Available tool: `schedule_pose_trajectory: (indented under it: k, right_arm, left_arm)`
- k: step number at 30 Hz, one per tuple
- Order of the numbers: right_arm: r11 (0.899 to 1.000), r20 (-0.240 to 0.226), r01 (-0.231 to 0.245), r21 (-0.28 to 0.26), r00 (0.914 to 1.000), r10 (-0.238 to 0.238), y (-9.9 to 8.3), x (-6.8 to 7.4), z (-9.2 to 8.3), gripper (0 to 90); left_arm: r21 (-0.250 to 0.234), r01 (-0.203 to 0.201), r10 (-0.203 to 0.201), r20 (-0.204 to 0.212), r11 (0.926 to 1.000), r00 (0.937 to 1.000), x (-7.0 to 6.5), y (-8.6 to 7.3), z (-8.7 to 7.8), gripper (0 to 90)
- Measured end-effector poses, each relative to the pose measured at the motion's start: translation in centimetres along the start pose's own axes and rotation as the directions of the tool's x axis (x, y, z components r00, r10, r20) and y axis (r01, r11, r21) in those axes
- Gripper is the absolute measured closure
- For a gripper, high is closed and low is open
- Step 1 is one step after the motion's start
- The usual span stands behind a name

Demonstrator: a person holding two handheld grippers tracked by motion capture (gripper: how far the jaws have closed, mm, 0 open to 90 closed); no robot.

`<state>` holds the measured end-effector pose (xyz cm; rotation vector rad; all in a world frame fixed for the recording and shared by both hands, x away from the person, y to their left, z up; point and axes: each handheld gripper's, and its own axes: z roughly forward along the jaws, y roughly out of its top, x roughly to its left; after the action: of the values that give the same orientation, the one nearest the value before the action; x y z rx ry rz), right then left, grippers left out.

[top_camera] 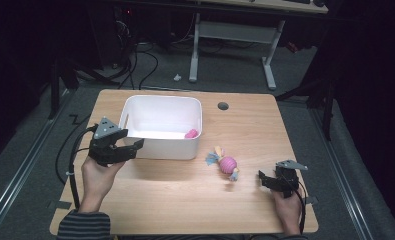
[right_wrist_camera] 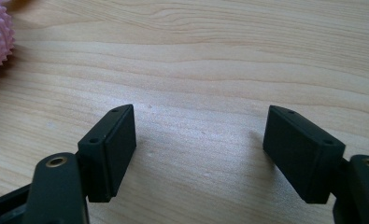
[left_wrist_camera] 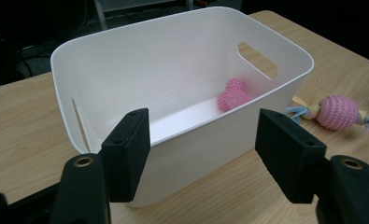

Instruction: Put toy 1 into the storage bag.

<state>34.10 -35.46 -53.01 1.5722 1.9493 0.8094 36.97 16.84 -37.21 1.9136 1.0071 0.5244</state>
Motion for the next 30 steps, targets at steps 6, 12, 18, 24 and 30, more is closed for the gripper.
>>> schedule_pose_trajectory:
  k: [6,12,18,24,30]
  right_arm:
    - [1.0,0.0,0.0,0.0,1.0,0.0,0.0,0.0,0.0,25.5]
    - [1.0,0.0,0.0,0.0,1.0,0.0,0.0,0.0,0.0,25.5]
    - [1.0,0.0,0.0,0.0,1.0,0.0,0.0,0.0,0.0,25.5]
    - [1.0,0.0,0.0,0.0,1.0,0.0,0.0,0.0,0.0,25.5]
    - [1.0,0.0,-0.001,0.0,1.0,0.001,0.0,0.0,0.0,25.5]
  left_arm:
    - [0.004,0.012,-0.012,0.0,0.9999,0.9999,0.2,-0.7,0.0,36.0]
    - [0.005,0.026,-0.026,0.003,0.9996,0.9996,0.2,-1.6,0.0,36.0]
    - [0.011,0.04,-0.041,0.005,0.9991,0.9992,0.3,-2.5,0.0,35.9]
    - [0.011,0.052,-0.052,0.007,0.9986,0.9986,0.2,-3.2,0.0,35.9]
    - [0.021,0.062,-0.063,0.019,0.9979,0.9979,0.2,-3.8,-0.1,35.6]
